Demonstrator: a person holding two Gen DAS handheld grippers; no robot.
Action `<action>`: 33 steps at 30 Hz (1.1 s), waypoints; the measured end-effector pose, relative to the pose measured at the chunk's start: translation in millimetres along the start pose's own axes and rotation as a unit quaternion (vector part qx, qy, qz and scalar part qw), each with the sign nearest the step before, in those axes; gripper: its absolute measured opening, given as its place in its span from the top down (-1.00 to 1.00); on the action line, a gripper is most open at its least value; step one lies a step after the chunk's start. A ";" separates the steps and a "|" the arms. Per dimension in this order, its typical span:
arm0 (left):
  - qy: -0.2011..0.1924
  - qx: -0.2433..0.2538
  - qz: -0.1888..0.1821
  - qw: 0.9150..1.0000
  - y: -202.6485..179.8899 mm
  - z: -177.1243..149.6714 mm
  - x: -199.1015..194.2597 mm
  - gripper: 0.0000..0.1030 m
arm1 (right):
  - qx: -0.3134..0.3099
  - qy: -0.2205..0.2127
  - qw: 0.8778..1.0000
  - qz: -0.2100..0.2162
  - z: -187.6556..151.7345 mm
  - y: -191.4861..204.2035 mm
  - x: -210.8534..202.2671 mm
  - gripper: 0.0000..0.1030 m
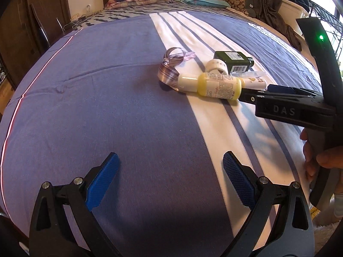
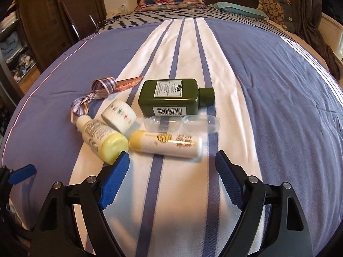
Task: Collect trash
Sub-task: 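Grasp the yellow-capped lotion bottle with the left tool while the right tool grasps the white tube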
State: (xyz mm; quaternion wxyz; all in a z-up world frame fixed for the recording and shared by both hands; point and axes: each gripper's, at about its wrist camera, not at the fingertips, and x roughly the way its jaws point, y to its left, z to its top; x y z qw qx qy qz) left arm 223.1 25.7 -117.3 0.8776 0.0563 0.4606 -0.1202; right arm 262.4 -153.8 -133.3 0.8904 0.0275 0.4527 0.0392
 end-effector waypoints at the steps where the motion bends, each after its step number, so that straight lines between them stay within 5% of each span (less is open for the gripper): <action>1: 0.000 0.000 -0.001 1.000 1.0 0.7 1.2 -0.80 | 0.000 0.000 1.000 -0.002 0.6 0.6 0.8 -0.61; 7: 0.000 0.002 -0.007 1.000 2.5 4.7 5.8 -0.80 | -0.010 0.005 1.000 -0.020 9.2 9.4 10.6 -0.60; 10: -0.001 0.000 -0.013 1.000 3.0 7.4 8.1 -0.80 | -0.015 0.004 1.000 -0.026 12.6 9.4 12.3 -0.34; 33: -0.011 -0.027 -0.046 0.999 -34.1 71.3 58.1 -0.79 | -0.037 -0.016 0.999 0.005 -32.3 -59.0 -33.4 -0.34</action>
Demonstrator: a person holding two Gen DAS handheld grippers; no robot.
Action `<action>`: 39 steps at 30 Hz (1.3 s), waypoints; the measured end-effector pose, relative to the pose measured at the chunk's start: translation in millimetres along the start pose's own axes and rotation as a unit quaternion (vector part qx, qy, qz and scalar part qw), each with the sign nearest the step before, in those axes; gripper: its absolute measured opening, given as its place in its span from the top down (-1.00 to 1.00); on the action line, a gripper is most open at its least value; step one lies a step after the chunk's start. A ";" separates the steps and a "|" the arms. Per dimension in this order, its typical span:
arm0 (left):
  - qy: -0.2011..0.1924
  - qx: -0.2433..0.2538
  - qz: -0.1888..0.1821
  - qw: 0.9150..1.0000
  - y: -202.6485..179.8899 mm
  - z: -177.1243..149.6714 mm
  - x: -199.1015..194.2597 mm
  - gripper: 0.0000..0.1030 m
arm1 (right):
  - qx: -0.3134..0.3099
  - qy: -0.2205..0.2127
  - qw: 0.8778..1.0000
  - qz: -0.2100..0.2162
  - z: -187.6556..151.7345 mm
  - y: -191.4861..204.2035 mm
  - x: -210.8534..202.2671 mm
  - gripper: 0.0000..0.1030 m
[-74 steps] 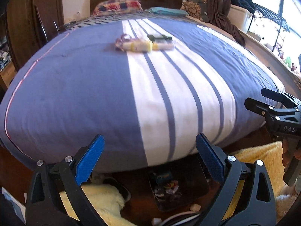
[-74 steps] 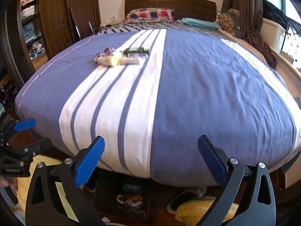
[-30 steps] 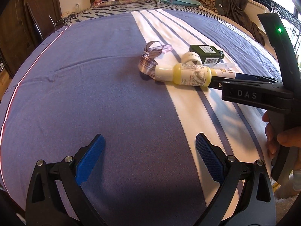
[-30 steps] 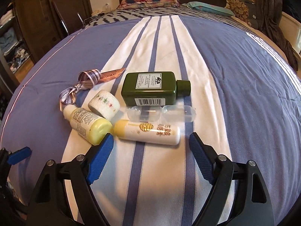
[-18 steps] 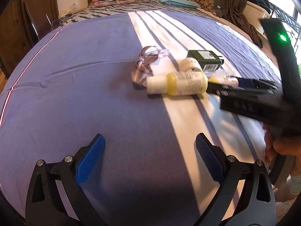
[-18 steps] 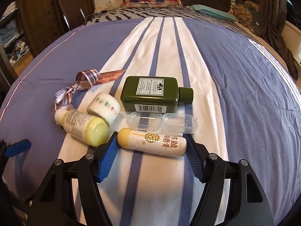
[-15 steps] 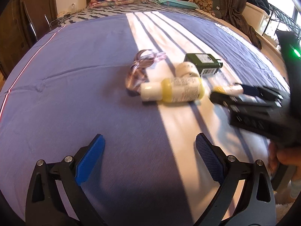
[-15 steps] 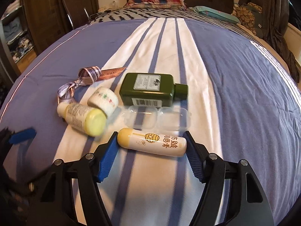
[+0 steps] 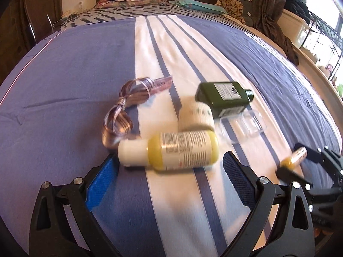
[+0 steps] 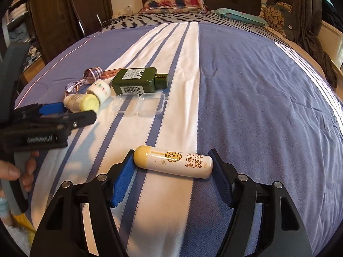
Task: Collect trash
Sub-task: 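Grasp the yellow-capped lotion bottle with the left tool while the right tool grasps the white tube, then carry the lotion bottle and white tube down to the black bin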
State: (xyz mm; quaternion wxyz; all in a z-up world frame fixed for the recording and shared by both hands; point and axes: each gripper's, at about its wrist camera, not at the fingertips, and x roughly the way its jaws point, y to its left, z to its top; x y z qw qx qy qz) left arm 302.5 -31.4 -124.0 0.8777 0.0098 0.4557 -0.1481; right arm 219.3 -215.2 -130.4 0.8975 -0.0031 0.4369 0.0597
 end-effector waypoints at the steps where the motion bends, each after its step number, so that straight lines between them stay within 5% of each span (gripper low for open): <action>1: -0.001 -0.003 -0.001 1.000 -0.1 1.7 0.8 -0.79 | 0.000 0.000 1.000 0.000 -0.4 0.2 0.2 -0.34; 4: -0.002 -0.005 0.008 1.000 0.4 3.9 1.6 -0.53 | 0.001 -0.003 1.000 -0.002 -1.4 0.6 0.0 -0.34; 15: -0.004 -0.001 0.017 1.000 -10.7 -34.4 -42.2 -0.53 | -0.006 -0.027 1.000 -0.015 -13.0 4.5 -32.3 -0.34; 28: -0.076 0.032 0.008 0.997 -62.0 -88.8 -158.1 -0.53 | -0.013 -0.099 0.995 -0.013 -38.5 17.1 -132.3 -0.34; 39: -0.103 0.054 -0.002 0.993 -92.1 -131.2 -205.4 -0.53 | -0.020 -0.132 0.991 -0.008 -76.4 27.3 -189.1 -0.34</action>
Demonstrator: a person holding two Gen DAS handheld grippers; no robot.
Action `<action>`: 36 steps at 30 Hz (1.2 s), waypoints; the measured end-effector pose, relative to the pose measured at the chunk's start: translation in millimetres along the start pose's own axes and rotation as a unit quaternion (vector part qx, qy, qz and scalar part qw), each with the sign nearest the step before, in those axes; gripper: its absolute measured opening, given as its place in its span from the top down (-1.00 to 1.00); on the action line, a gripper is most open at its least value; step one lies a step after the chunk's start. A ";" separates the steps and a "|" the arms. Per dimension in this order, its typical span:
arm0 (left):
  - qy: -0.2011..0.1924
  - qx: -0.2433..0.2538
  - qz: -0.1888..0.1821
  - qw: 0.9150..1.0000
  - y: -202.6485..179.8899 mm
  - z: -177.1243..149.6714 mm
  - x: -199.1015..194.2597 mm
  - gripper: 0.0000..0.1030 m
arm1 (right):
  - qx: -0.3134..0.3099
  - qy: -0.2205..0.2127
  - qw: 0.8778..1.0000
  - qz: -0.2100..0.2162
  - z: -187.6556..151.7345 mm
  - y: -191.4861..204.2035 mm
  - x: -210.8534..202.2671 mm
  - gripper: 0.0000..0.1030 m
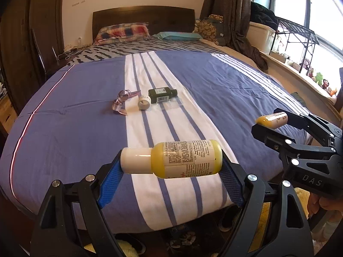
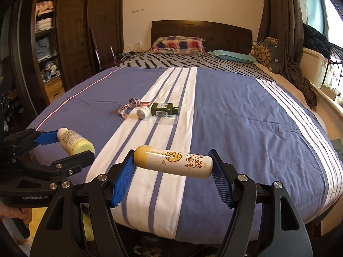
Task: Collect trash
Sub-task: 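Carry the lotion bottle and white tube down to the black bin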
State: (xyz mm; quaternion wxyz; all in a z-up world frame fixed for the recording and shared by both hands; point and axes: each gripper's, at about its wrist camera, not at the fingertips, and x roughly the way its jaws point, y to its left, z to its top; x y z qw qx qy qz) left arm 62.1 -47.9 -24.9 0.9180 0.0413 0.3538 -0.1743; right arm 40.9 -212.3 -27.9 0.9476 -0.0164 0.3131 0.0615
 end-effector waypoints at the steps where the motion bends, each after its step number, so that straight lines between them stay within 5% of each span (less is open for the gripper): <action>1: 0.000 0.002 0.000 1.000 -2.6 -4.2 -2.8 -0.53 | 0.000 0.000 1.000 0.001 -2.5 1.1 -2.6 -0.34; 18: 0.046 -0.005 -0.011 0.999 -16.2 -86.2 -9.0 -0.53 | 0.006 0.037 0.999 0.021 -74.0 9.6 -24.3 -0.34; 36: 0.178 -0.020 -0.035 0.983 -15.2 -190.2 65.6 -0.53 | 0.055 0.166 0.983 0.054 -175.8 -5.1 37.1 -0.34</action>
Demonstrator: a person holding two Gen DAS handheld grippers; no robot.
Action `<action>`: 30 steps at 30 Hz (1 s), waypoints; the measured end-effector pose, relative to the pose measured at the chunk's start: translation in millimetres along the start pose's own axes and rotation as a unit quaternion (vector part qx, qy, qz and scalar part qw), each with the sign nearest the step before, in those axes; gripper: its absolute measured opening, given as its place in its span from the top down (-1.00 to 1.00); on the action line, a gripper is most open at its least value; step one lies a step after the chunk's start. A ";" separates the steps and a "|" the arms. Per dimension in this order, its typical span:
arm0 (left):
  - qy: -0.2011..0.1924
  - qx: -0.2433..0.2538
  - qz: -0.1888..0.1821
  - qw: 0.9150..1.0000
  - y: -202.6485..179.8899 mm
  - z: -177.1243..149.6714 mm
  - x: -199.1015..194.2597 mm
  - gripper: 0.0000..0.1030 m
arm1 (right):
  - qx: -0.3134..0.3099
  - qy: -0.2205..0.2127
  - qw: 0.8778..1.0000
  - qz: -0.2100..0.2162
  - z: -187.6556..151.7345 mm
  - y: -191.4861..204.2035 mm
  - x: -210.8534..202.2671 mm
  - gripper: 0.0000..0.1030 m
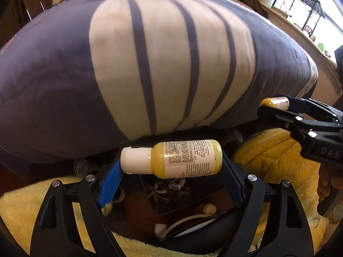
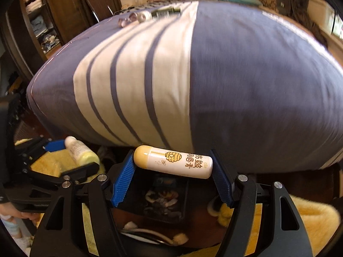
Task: Collect trash
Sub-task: 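Carry the lotion bottle and white tube down to the black bin, then open the left tool over the bin while the right tool releases the tube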
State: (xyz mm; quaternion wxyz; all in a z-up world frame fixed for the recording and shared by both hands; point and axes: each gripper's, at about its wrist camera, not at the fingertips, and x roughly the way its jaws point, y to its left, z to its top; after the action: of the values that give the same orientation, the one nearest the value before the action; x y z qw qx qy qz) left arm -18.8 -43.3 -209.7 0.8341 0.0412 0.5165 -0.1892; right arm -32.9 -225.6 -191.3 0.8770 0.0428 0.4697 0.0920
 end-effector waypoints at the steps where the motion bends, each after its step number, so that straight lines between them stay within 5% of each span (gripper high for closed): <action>1: 0.008 -0.001 -0.001 1.000 0.7 -3.3 5.8 -0.53 | 0.004 0.005 1.000 0.004 -3.5 -1.1 3.7 -0.34; 13: 0.111 -0.010 -0.014 0.994 -0.6 -32.6 76.3 -0.53 | 0.015 0.100 0.995 -0.003 -36.3 -0.3 64.5 -0.34; 23: 0.136 -0.028 -0.026 0.990 8.6 -28.2 93.5 -0.53 | 0.021 0.136 0.990 0.006 -27.3 -1.3 93.7 -0.35; 30: 0.124 -0.036 -0.028 0.991 13.0 -24.1 89.4 -0.75 | 0.025 0.132 0.991 0.011 -19.1 1.1 93.0 -0.52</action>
State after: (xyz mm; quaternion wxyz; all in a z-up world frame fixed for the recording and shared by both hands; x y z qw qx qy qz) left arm 0.8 -49.3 -300.9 0.7590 0.0194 0.6232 -0.1875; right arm 1.5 -206.0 -277.6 0.8046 0.0574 0.5834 0.0947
